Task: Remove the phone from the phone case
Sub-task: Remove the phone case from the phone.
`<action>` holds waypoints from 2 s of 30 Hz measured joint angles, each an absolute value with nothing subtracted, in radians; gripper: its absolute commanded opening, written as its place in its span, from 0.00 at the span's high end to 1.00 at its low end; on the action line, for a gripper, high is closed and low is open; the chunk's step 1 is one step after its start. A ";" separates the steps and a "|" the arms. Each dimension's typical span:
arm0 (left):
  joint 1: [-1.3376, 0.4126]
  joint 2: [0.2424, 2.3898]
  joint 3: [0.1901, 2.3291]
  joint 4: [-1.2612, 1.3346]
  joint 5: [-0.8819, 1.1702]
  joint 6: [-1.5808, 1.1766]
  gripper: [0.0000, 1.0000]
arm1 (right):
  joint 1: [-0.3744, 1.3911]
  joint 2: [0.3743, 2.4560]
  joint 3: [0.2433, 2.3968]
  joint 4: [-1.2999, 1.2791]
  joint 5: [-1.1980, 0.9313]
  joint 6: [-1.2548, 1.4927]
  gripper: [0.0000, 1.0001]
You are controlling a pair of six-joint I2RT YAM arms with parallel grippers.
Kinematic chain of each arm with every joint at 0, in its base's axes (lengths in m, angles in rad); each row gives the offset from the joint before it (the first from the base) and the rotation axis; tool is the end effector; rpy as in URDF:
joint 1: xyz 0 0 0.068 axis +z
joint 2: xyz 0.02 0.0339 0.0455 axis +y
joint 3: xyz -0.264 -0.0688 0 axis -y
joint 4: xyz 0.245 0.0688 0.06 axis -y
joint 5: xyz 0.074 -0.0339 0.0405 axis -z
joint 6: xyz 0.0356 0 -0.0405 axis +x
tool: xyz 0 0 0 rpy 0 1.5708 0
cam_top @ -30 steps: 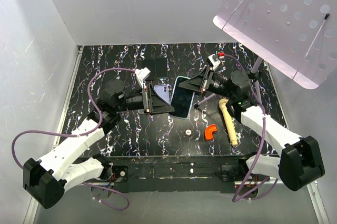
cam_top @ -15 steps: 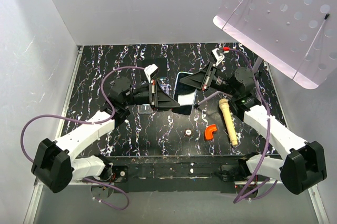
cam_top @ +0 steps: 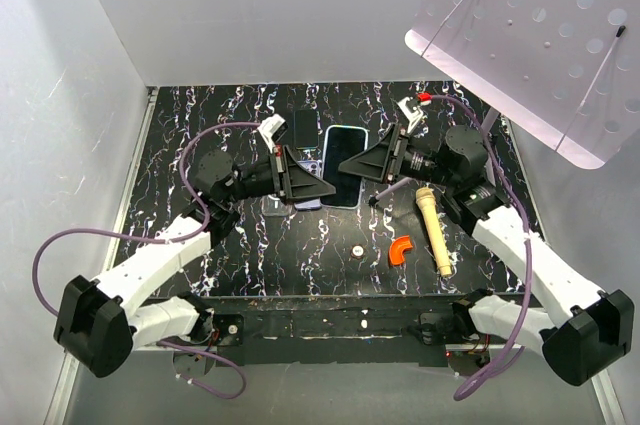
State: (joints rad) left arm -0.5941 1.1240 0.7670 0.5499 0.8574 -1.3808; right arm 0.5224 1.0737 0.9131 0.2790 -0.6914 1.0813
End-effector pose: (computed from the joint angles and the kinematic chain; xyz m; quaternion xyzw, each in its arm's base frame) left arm 0.1937 -0.1633 0.3408 0.0748 0.6570 -0.7315 0.1661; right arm 0.2021 0.1425 0.3776 -0.0712 0.6704 0.6620 0.3275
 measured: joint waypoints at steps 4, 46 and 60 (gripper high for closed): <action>-0.555 1.070 0.763 0.513 0.828 -1.385 1.00 | 0.524 1.022 0.913 0.202 -0.687 1.057 0.18; -0.509 1.027 0.758 0.395 0.703 -1.455 1.00 | 0.590 0.910 0.786 0.199 -0.623 1.032 0.59; -0.505 1.027 0.758 0.415 0.700 -1.485 1.00 | 0.590 0.972 0.786 0.266 -0.605 1.054 0.64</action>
State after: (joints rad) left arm -0.5053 1.0271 0.7582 0.4152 0.7002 -1.4849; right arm 0.5896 0.9718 0.7860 0.2661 -0.6048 1.0538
